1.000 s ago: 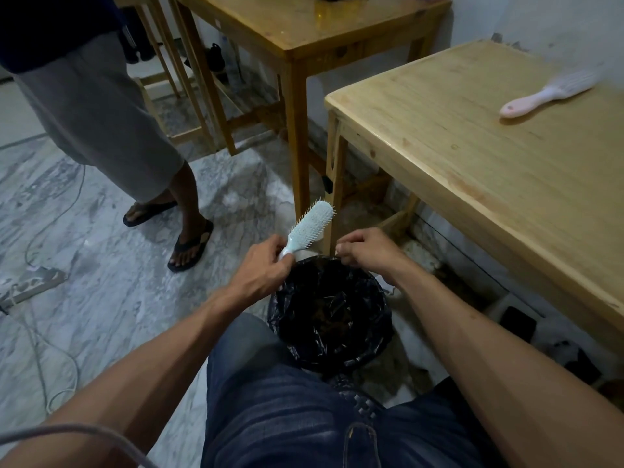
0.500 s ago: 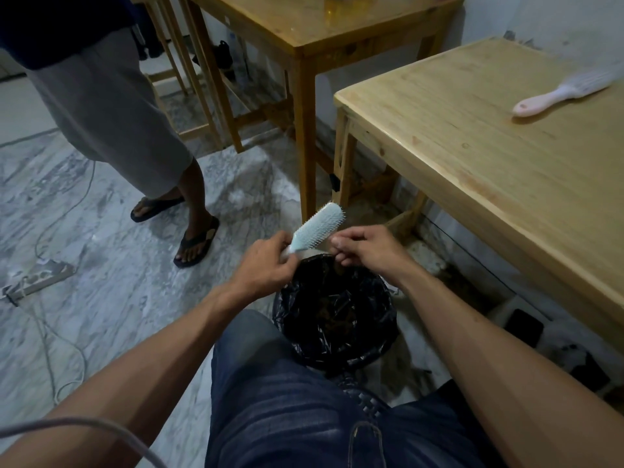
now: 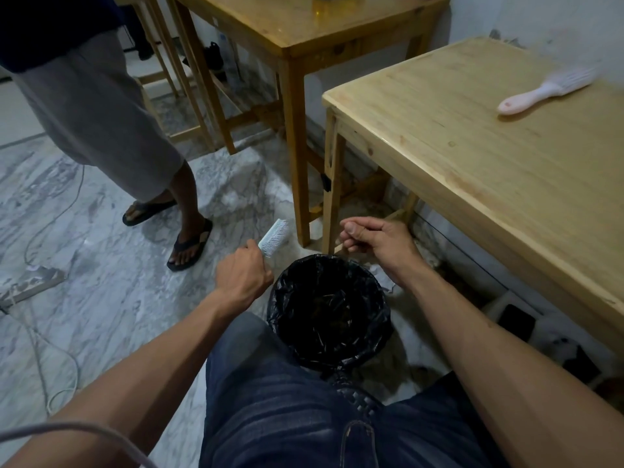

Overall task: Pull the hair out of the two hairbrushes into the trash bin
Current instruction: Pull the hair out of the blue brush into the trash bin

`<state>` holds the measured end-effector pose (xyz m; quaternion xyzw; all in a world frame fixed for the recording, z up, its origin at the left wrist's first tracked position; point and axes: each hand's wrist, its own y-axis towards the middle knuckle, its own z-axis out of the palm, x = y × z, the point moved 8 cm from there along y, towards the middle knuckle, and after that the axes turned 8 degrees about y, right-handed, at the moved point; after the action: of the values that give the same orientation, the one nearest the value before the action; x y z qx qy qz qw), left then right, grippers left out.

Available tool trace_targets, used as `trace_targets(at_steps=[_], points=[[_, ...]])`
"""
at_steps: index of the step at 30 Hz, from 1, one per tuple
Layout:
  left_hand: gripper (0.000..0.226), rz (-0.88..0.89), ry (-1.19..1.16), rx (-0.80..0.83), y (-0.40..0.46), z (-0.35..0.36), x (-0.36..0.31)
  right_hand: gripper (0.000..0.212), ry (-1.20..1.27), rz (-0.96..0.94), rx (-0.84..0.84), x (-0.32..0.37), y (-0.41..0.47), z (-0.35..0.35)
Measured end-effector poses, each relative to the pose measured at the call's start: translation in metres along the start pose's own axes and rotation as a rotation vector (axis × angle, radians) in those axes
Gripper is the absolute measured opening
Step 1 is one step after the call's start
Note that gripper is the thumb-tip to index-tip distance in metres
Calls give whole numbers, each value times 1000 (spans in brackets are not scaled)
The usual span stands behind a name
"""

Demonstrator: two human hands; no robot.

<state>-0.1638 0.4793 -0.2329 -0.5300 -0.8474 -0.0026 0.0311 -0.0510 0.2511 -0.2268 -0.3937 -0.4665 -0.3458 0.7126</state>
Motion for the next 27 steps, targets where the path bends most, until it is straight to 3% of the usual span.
trace_targets(at_steps=[8, 12, 15, 21, 27], points=[[25, 13, -21, 16, -1, -1, 5, 15, 79, -17, -83, 8, 2, -10], [22, 71, -57, -38, -3, -9, -6, 41, -397, 248, 85, -26, -3, 1], [19, 127, -60, -103, -4, -18, -14, 59, -540, 342, 118, -41, -6, 9], [19, 300, -2, -298, -10, -35, -30, 61, -560, 227, -43, -25, 6, 1], [20, 384, 33, -421, -13, -48, -37, 91, -384, 215, 17, -15, 8, 9]])
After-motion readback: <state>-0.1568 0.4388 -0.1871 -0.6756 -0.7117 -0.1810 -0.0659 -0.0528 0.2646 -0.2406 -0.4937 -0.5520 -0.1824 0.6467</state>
